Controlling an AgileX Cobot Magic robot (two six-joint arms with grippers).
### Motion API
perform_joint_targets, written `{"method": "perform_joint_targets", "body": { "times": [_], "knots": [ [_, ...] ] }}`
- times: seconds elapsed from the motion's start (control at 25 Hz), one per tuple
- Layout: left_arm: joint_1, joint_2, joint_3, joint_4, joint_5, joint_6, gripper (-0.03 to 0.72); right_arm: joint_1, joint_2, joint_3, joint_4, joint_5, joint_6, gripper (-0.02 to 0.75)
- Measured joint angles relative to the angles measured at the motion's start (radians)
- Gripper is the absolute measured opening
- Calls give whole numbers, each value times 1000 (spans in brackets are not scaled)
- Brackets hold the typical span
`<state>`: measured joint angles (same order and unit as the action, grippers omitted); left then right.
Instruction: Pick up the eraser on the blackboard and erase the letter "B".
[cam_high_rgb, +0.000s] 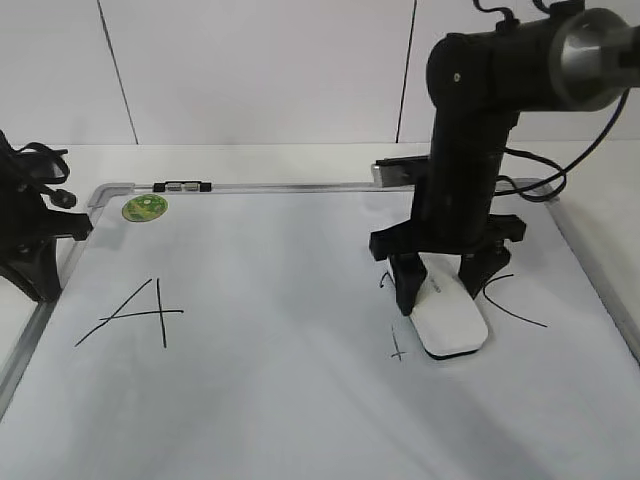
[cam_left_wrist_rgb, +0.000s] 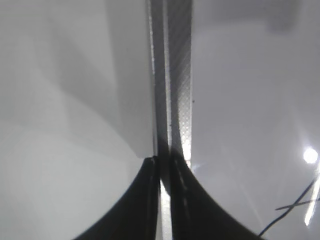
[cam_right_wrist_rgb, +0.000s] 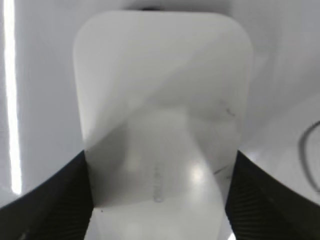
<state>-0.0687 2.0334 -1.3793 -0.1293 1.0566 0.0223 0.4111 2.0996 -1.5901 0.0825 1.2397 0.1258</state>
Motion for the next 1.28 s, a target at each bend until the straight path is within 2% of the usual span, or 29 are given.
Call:
{"method": "perform_joint_targets", "body": {
  "times": [0.12, 0.32, 0.44, 0.64, 0.76, 0.88, 1.12, 1.28],
  "knots": [
    [0, 0, 0, 0, 0, 0, 20, -31, 11, -23, 0, 4, 0, 580],
    [0, 0, 0, 0, 0, 0, 20, -20, 44, -74, 7, 51, -2, 580],
    [0, 0, 0, 2, 2, 0, 20, 12, 82, -139, -2, 77, -9, 580],
    [0, 0, 0, 4, 3, 0, 20, 119, 145, -264, -4, 60, -17, 580],
    [0, 0, 0, 4, 4, 0, 20, 181, 166, -305, 19, 30, -20, 580],
    [0, 0, 0, 4, 4, 0, 20, 207, 173, -319, 65, 11, -23, 580],
    [0, 0, 0, 2, 4, 0, 20, 157, 173, -319, 87, 6, -27, 580],
    [0, 0, 0, 0, 2, 0, 20, 31, 173, -321, 94, -1, -27, 580]
  ]
}}
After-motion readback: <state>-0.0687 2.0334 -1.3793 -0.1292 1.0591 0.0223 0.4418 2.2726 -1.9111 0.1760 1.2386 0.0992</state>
